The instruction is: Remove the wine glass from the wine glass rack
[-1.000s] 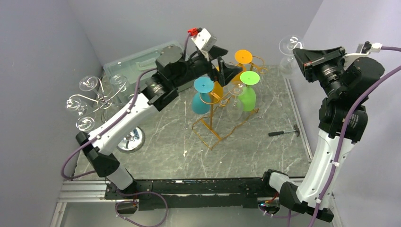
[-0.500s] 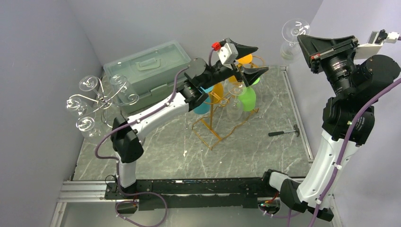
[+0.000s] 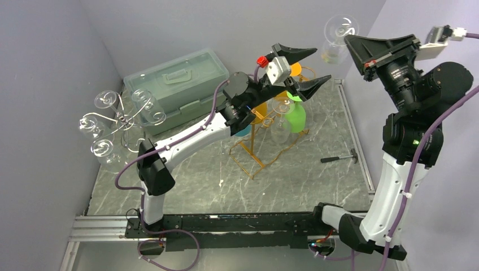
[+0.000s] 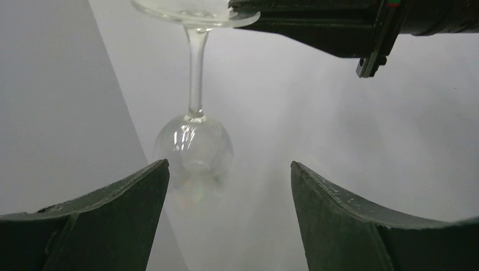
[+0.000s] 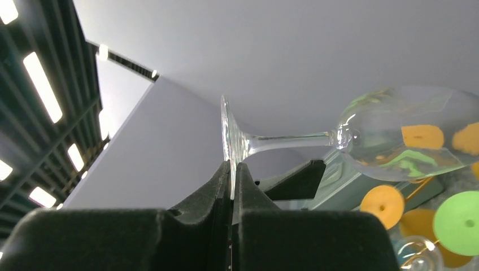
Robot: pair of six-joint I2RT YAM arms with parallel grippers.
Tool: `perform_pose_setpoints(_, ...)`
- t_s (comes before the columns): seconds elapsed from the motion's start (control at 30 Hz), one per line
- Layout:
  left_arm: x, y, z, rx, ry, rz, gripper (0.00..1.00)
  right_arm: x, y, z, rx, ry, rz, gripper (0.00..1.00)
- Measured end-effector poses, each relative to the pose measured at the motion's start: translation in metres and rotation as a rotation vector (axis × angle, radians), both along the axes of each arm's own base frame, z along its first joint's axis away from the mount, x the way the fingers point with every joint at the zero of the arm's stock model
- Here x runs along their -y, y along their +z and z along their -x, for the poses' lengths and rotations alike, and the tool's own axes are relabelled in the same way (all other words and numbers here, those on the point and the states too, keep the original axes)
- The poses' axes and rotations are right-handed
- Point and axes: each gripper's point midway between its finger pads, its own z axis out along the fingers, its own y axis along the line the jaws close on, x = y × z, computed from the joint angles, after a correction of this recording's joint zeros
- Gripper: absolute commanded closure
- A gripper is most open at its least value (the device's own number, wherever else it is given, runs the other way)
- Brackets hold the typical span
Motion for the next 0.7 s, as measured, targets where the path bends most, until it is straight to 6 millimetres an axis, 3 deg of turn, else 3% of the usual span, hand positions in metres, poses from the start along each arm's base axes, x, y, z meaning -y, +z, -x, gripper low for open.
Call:
perform_pose_setpoints(0.2, -0.011, 0.028, 0.001, 0.053, 0.065, 0.046, 0.20, -0.050, -0.004, -0.007, -0.010, 0.143, 0.011, 1.00)
perform_pose_setpoints(0.27, -0.016, 0.036, -0.002, 0.065, 0.099, 0.069, 0.23, -0.056, -0.004, -0.011, -0.007, 0.142, 0.014, 1.00)
perform_pose_setpoints(0.7, -0.027, 0.043, -0.016, 0.099, 0.239, 0.100, 0.37, -0.066, -0.007, -0.013, -0.015, 0.129, 0.020, 1.00)
